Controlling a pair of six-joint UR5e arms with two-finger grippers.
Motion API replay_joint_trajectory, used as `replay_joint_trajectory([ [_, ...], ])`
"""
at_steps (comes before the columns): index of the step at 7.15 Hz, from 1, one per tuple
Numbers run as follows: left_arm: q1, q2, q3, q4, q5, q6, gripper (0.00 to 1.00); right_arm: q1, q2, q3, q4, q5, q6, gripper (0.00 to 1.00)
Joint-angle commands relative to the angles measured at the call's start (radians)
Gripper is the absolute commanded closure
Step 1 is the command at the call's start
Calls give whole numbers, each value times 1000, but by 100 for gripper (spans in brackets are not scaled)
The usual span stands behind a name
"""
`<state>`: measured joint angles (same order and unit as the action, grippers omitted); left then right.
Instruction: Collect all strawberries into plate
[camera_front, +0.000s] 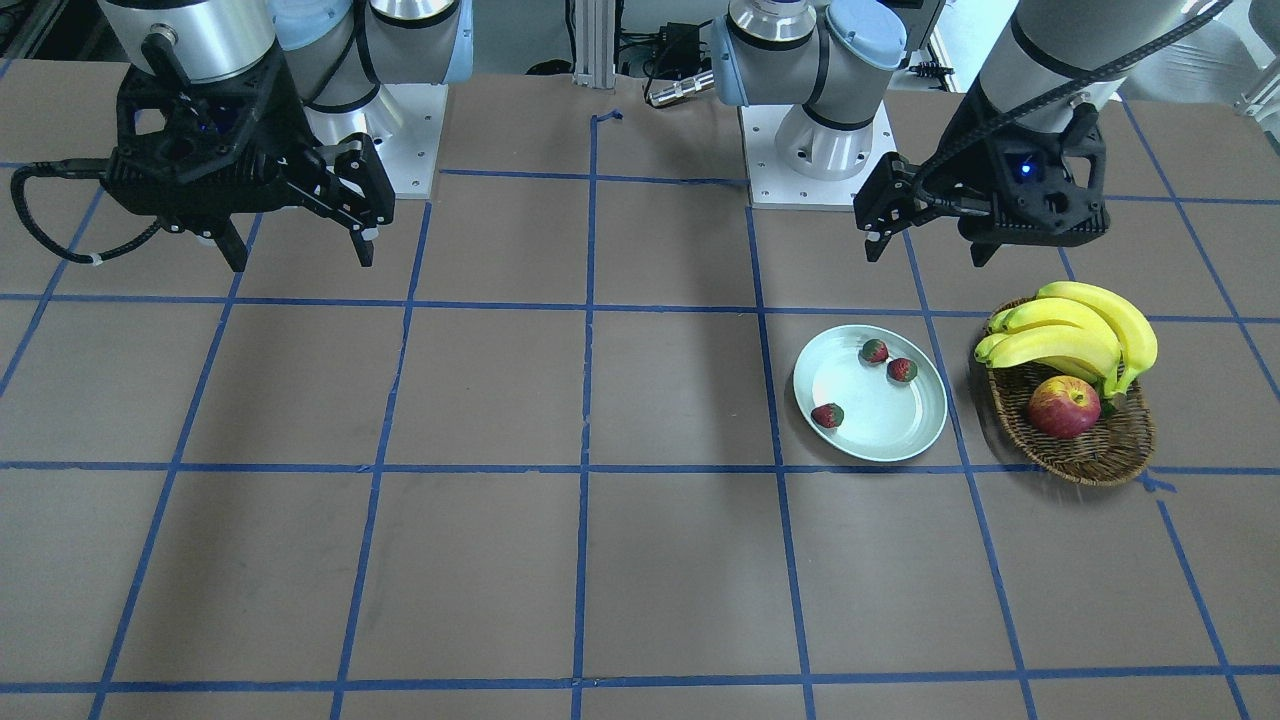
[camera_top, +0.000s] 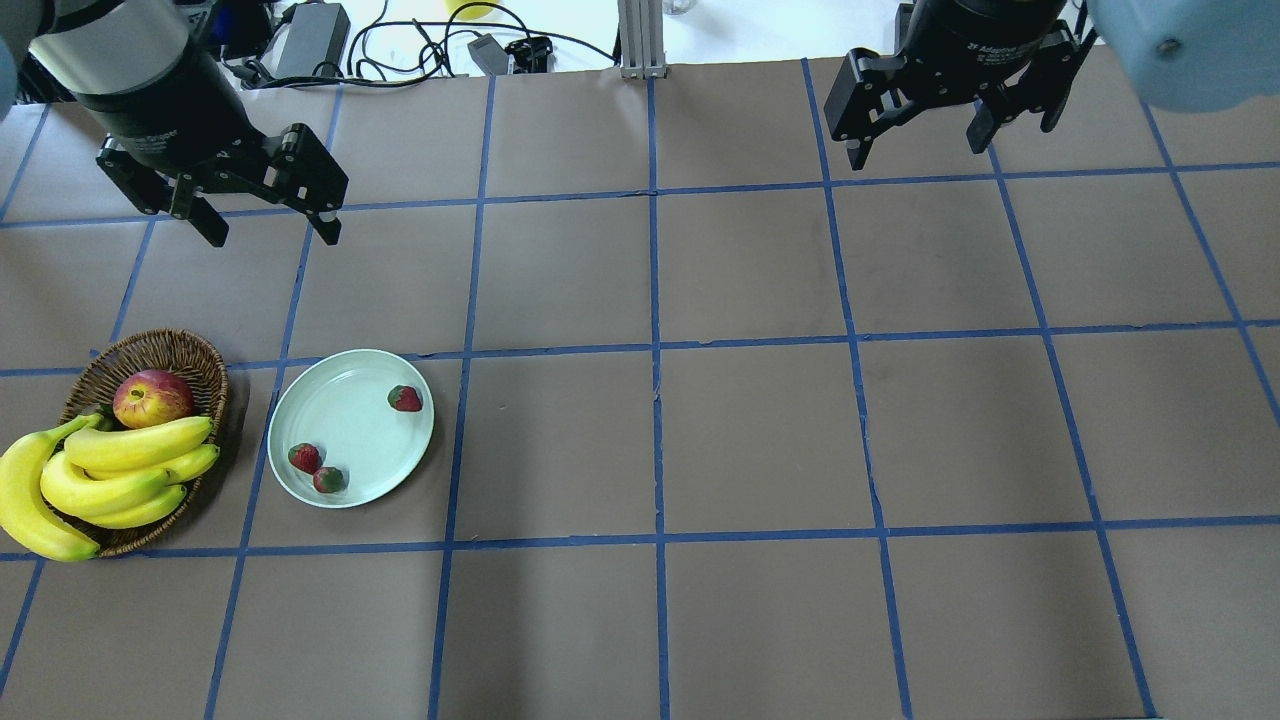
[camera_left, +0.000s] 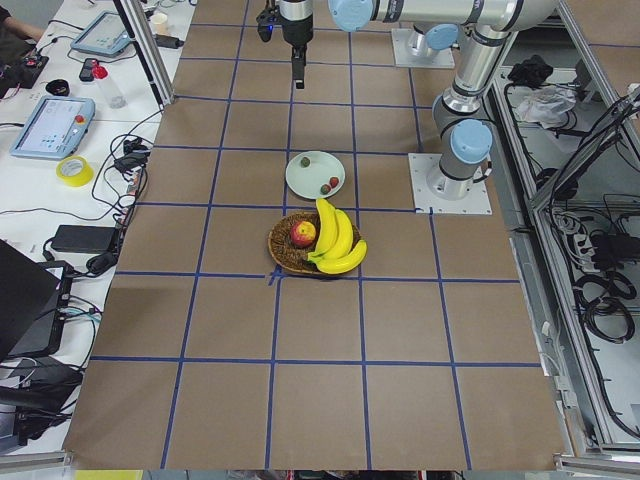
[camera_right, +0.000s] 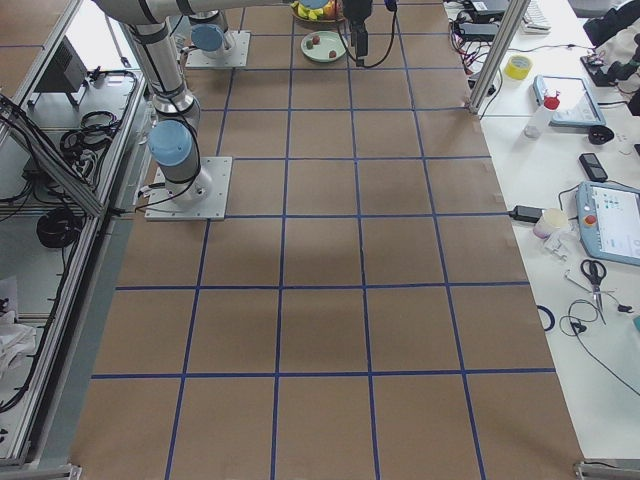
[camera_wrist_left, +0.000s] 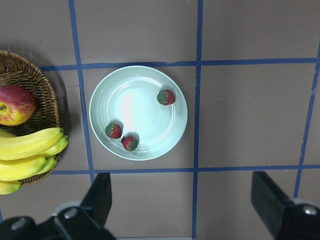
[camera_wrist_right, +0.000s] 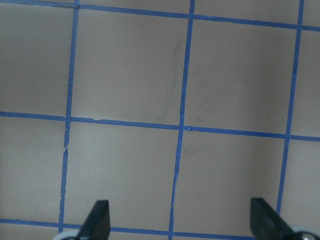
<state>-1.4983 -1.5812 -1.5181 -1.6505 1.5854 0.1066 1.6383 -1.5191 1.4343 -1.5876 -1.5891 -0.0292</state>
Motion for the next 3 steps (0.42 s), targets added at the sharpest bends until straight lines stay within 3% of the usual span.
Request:
replay_joint_trajectory([
  [1, -13, 12, -34, 29, 2, 13, 0, 0, 0, 0, -2, 0, 0, 0],
  [3, -13, 32, -28, 28, -2, 13, 0, -2, 0, 0, 0, -2, 0, 0],
])
